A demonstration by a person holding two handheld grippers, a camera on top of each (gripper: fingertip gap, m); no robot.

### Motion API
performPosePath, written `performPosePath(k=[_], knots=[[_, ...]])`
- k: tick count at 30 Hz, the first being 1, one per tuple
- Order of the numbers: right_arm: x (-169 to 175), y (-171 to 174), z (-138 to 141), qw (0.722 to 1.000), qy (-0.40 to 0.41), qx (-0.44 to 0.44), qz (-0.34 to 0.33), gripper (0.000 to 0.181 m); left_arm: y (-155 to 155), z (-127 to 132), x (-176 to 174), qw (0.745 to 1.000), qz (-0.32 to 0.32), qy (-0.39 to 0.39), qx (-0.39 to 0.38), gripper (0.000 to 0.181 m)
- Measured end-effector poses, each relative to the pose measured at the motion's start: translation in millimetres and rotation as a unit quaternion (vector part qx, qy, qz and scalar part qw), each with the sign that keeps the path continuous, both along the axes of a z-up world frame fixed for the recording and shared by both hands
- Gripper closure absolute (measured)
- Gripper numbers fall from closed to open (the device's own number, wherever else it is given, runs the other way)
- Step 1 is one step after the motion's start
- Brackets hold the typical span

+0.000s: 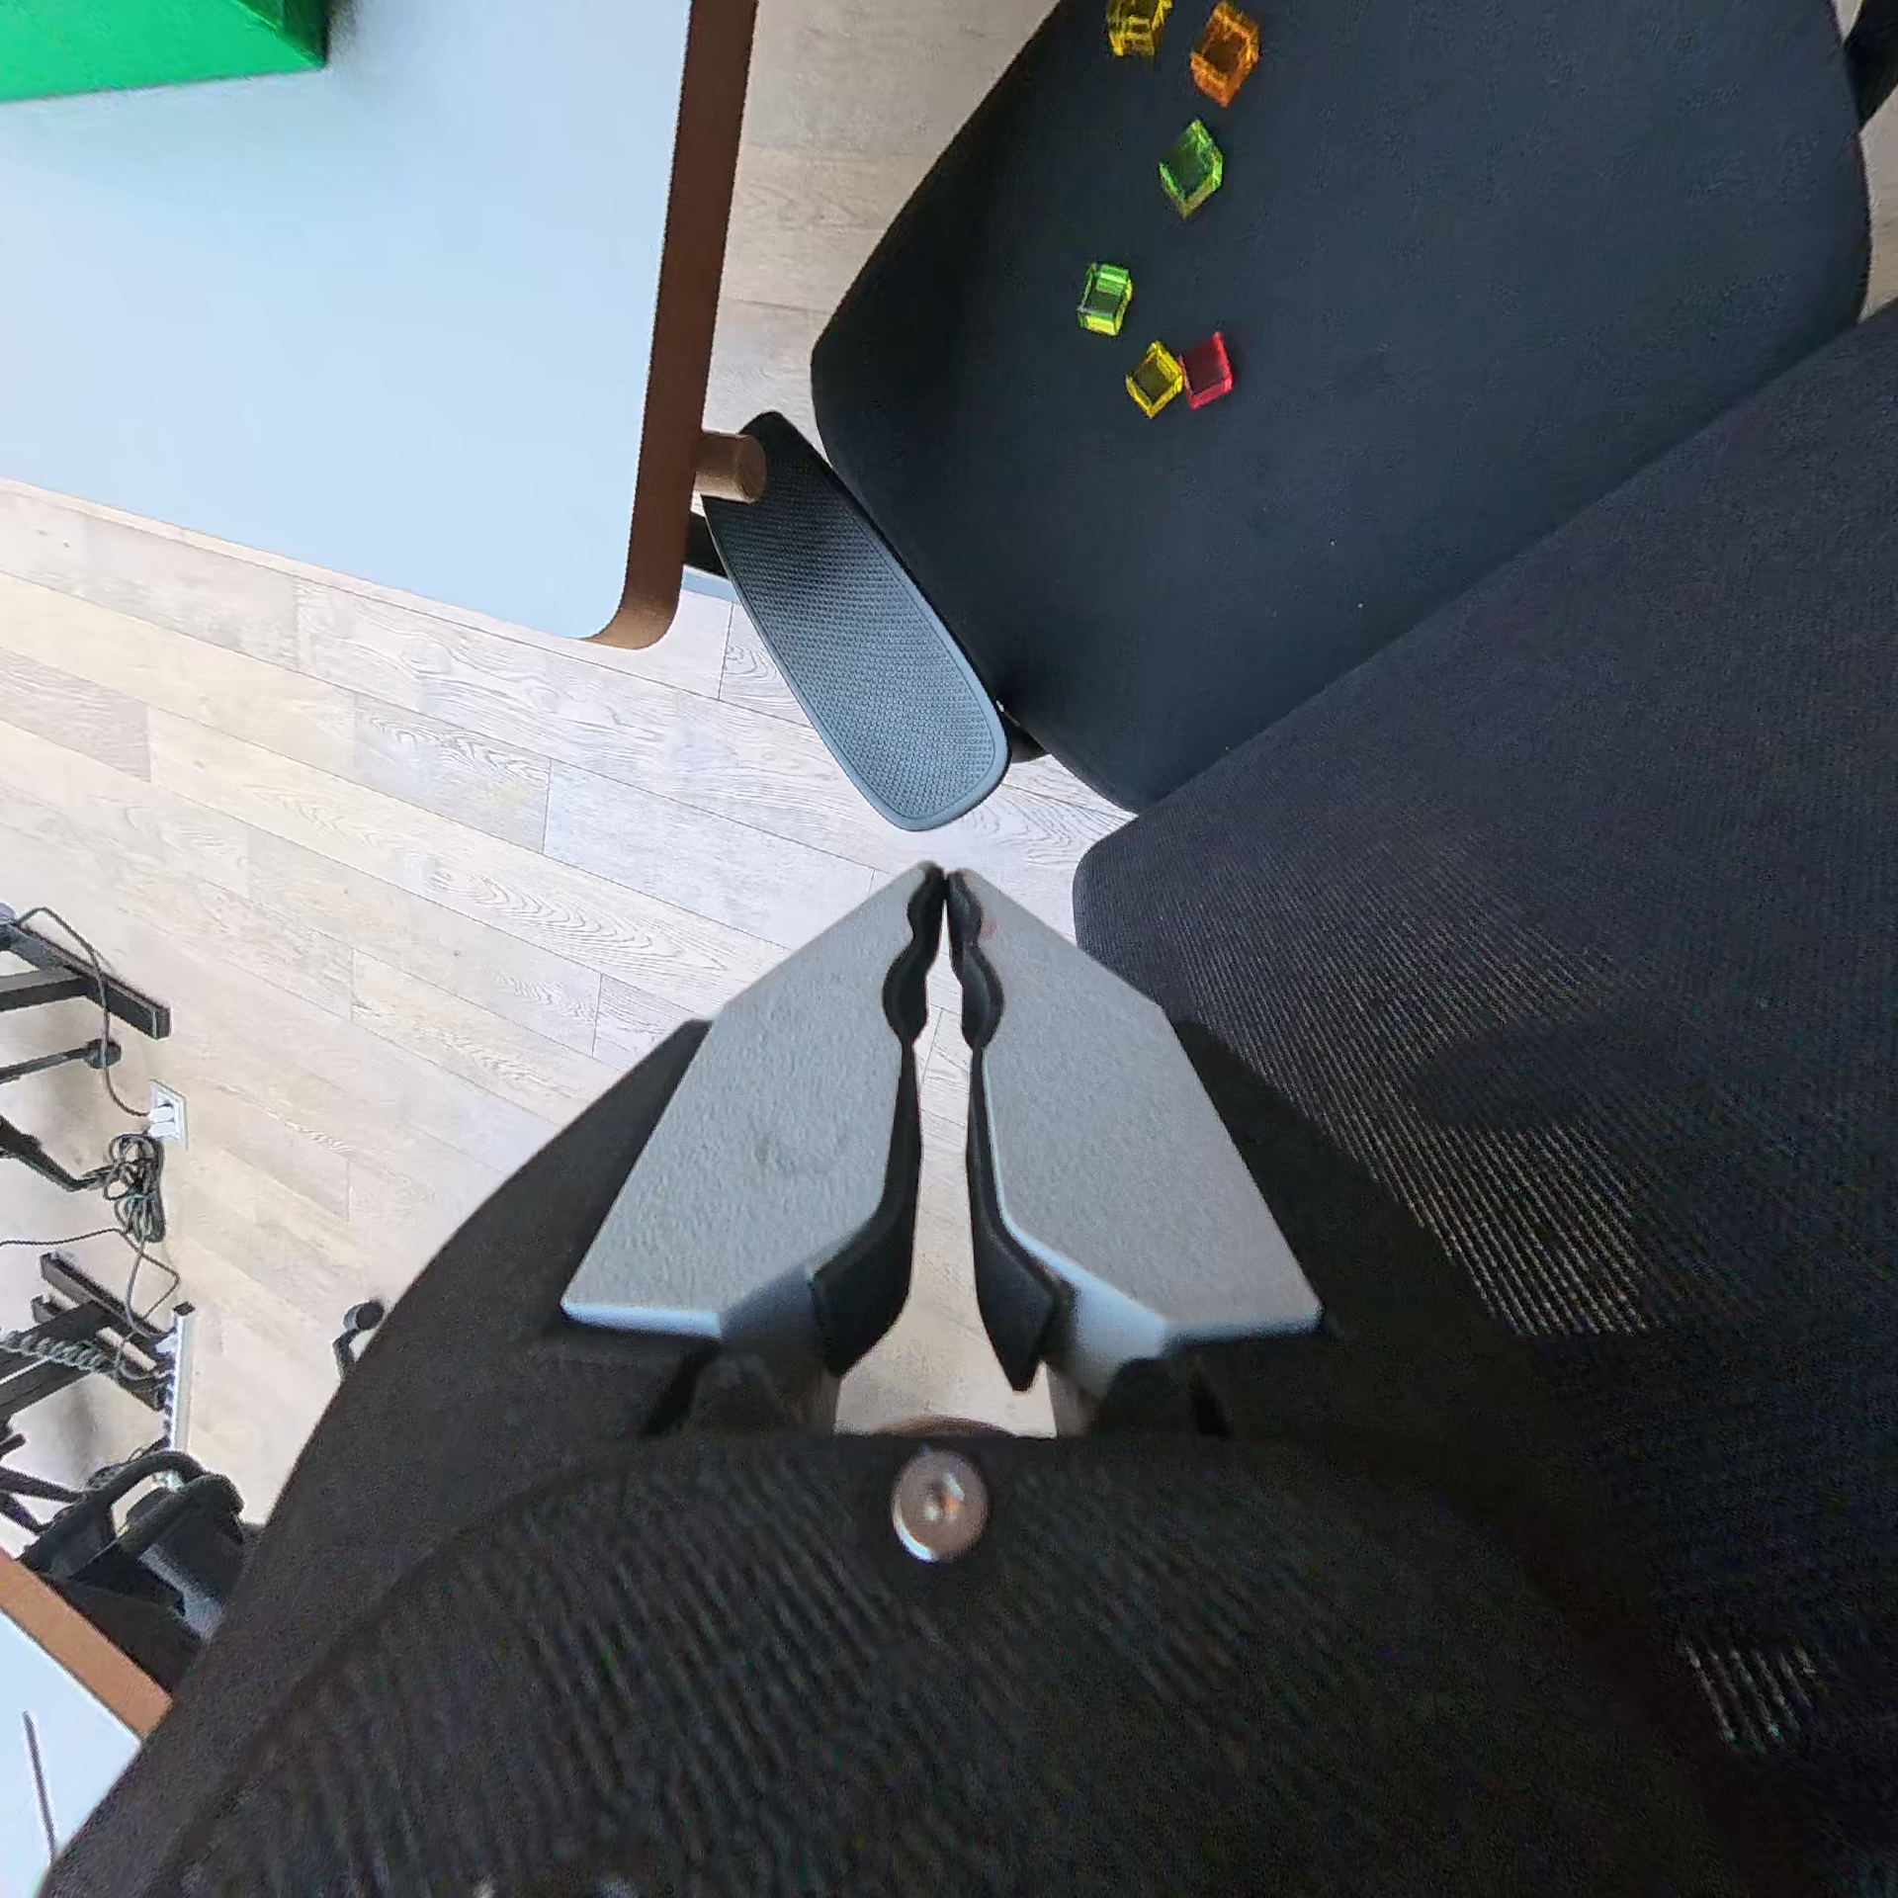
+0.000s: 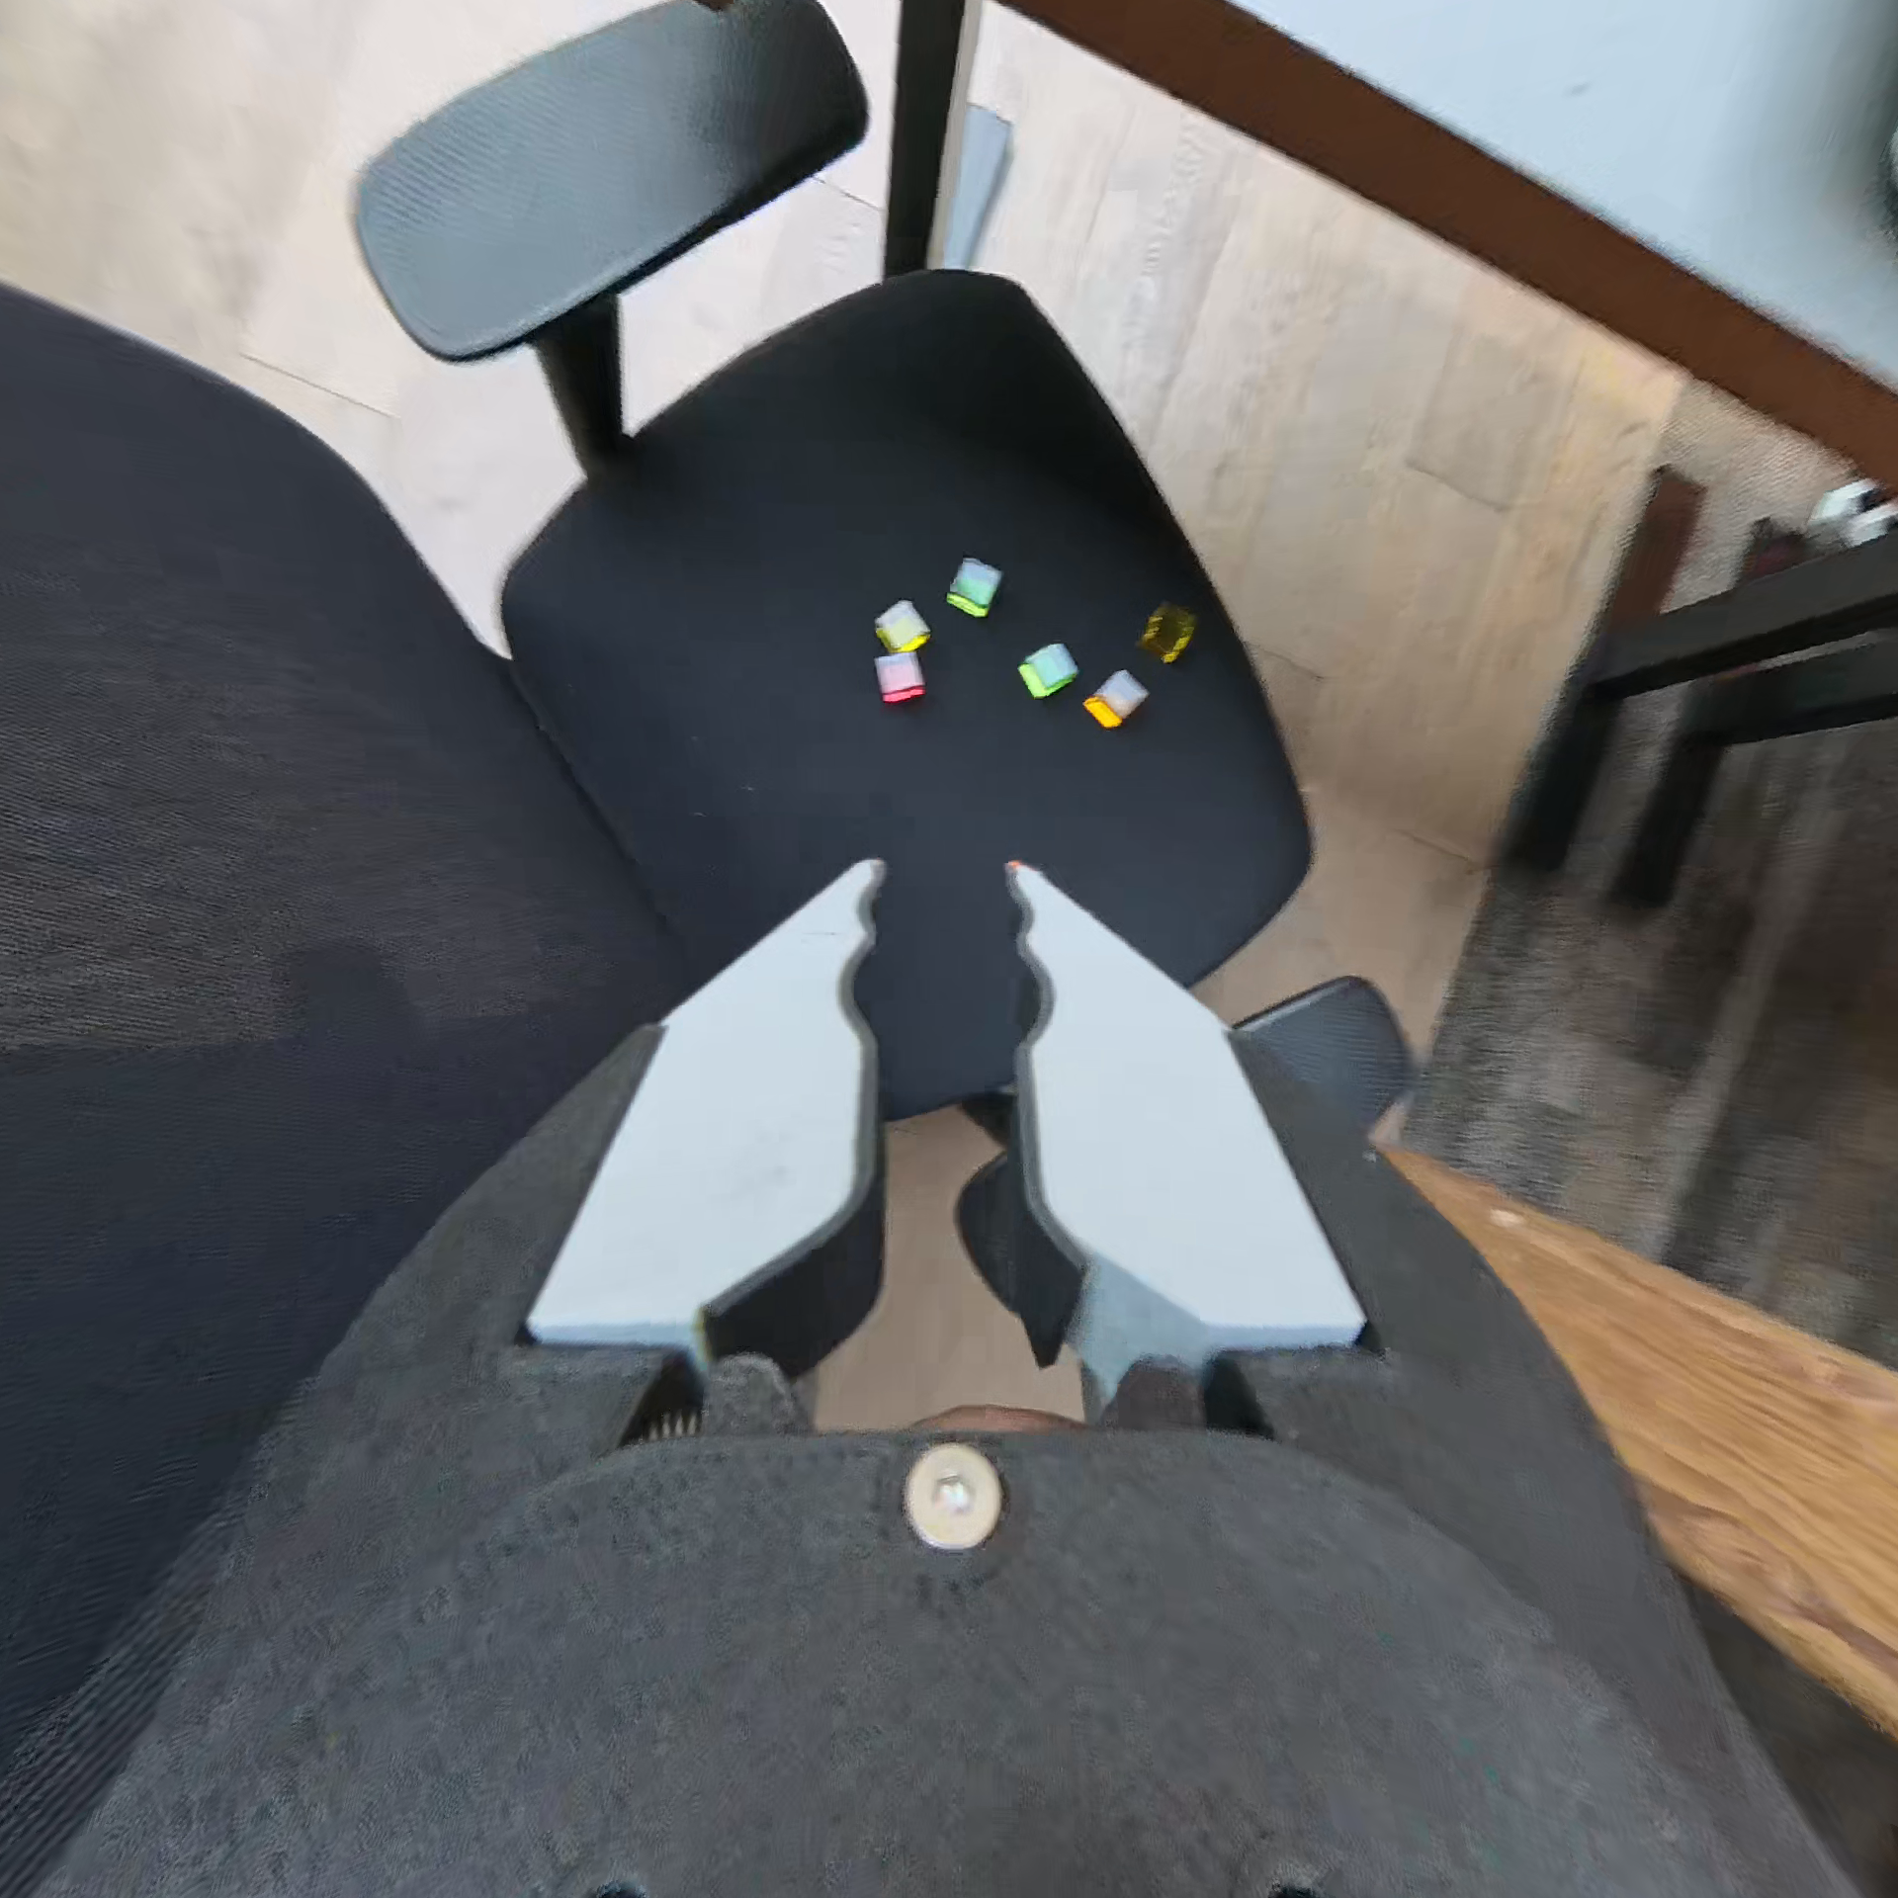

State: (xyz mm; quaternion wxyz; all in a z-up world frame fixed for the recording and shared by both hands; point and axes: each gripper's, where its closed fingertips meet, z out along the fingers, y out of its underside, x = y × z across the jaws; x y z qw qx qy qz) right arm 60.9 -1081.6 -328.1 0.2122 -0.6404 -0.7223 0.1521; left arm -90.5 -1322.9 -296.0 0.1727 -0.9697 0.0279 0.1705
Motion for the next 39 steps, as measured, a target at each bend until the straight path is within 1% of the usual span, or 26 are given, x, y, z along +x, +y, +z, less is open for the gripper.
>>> performPosePath(k=[2, 5, 7, 10, 12, 15, 17, 20, 23, 25, 27, 30, 33, 37, 39], knots=[[-1.3, 1.5, -2.5, 0.998, -0.001, 0.055, 0.016, 0.181, -3.6, -4.1, 1.9, 1.0, -0.008, -0.006, -0.014, 0.181], [-8.6, 0.0, -9.2, 0.994, 0.0, 0.106, 0.04, 0.181, -6.5, -8.4, 4.6, 0.999, -0.022, -0.012, -0.032, 0.181], [-18.8, -4.6, -9.9, 0.99, 0.01, 0.126, 0.066, 0.181, -6.9, -11.3, 10.8, 0.998, -0.028, -0.039, -0.036, 0.181], [-39.6, -21.2, -12.2, 0.989, 0.035, 0.107, 0.096, 0.181, -7.8, -13.6, 15.6, 0.996, -0.017, -0.079, -0.033, 0.181], [-50.8, -37.6, -21.9, 0.989, 0.044, 0.082, 0.114, 0.181, -8.8, -14.2, 15.5, 0.996, -0.009, -0.088, -0.03, 0.181], [-56.6, -71.0, -53.1, 0.987, 0.031, 0.027, 0.152, 0.181, -13.3, -18.3, 12.2, 0.995, 0.007, -0.09, -0.045, 0.181], [-54.3, -90.8, -82.4, 0.983, 0.013, -0.004, 0.186, 0.181, -18.4, -20.9, 7.2, 0.995, 0.022, -0.083, -0.06, 0.181], [-47.6, -113.1, -124.1, 0.975, -0.015, -0.052, 0.216, 0.181, -24.5, -22.2, -2.3, 0.995, 0.037, -0.053, -0.077, 0.181], [-42.0, -134.5, -148.4, 0.967, -0.023, -0.115, 0.226, 0.181, -31.0, -20.1, -21.6, 0.993, 0.061, 0.012, -0.096, 0.181], [-37.1, -143.3, -159.9, 0.962, -0.032, -0.141, 0.23, 0.181, -33.3, -19.6, -26.8, 0.992, 0.068, 0.03, -0.103, 0.181], [-34.5, -147.3, -167.2, 0.959, -0.035, -0.158, 0.231, 0.181, -32.3, -17.3, -28.1, 0.992, 0.078, 0.027, -0.093, 0.181], [-30.6, -144.9, -176.8, 0.957, -0.054, -0.163, 0.234, 0.181, -31.3, -17.7, -25.3, 0.993, 0.089, 0.003, -0.084, 0.181], [-30.4, -140.4, -176.4, 0.956, -0.061, -0.169, 0.234, 0.181, -28.9, -18.1, -22.1, 0.994, 0.079, -0.003, -0.082, 0.181], [-27.3, -132.0, -171.9, 0.958, -0.075, -0.177, 0.212, 0.181, -23.8, -17.5, -17.1, 0.995, 0.063, -0.011, -0.074, 0.181], [-22.1, -125.0, -169.0, 0.96, -0.088, -0.161, 0.213, 0.181, -19.3, -14.3, -16.6, 0.997, 0.048, 0.0, -0.065, 0.181]])
